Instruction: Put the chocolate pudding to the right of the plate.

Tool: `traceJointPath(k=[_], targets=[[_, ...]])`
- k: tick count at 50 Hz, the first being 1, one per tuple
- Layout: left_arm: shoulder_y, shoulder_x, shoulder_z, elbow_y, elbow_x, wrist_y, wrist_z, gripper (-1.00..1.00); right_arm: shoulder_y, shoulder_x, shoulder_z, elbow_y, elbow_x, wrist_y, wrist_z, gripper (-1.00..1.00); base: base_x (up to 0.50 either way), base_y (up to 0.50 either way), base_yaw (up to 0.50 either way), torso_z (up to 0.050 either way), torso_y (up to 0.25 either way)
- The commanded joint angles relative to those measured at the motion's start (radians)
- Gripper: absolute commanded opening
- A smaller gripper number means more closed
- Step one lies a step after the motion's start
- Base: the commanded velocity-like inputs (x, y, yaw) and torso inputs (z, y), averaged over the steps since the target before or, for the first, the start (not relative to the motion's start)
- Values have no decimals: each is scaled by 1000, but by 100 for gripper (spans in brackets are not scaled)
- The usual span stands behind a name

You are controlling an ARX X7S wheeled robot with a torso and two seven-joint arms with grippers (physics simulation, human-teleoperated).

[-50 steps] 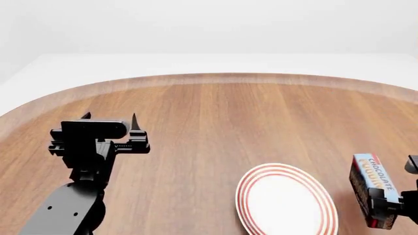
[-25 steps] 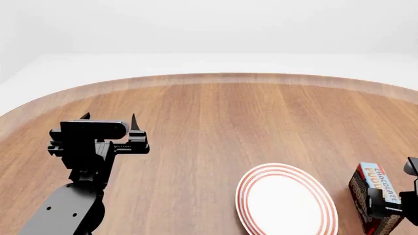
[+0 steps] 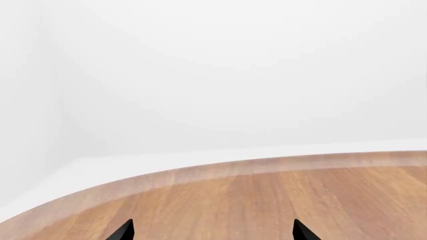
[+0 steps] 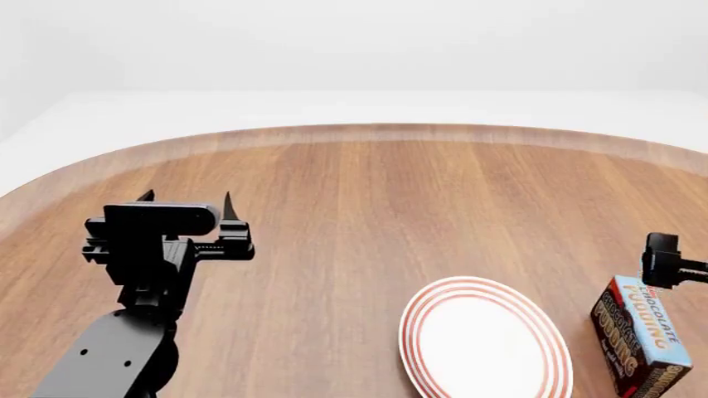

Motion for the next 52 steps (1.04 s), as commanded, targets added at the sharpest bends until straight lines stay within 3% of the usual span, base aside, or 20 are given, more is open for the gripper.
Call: traceJointPath(k=[1,6,12,18,22,25,52], targets=[[-3,-2,3,0,-3,0,-2,100,57,23,94,-165,94,61,42,100,0,0,0,0,0],[-17,-3,7,12,-6,-18,-6,100,-37,-13,183,-302,143,-15,86,100,0,0,0,0,0],[-79,-2,29,27,-7,-60,-8,100,-162,-165,363,-525,171,-188,291,100,0,0,0,0,0],[-198,-12,59,56,-6,-140,-5,100,-237,-206,268,-833,21,-326,389,100,0,0,0,0,0],[-241,-7,70,63,-9,-162,-4,100,-246,-260,270,-894,53,-343,408,100,0,0,0,0,0],[-250,-5,71,78,-8,-156,-8,100,-274,-260,202,-963,-75,-452,393,100,0,0,0,0,0],[-314,-4,87,117,-12,-170,-14,100,-371,-320,148,-1018,-192,-642,364,100,0,0,0,0,0]])
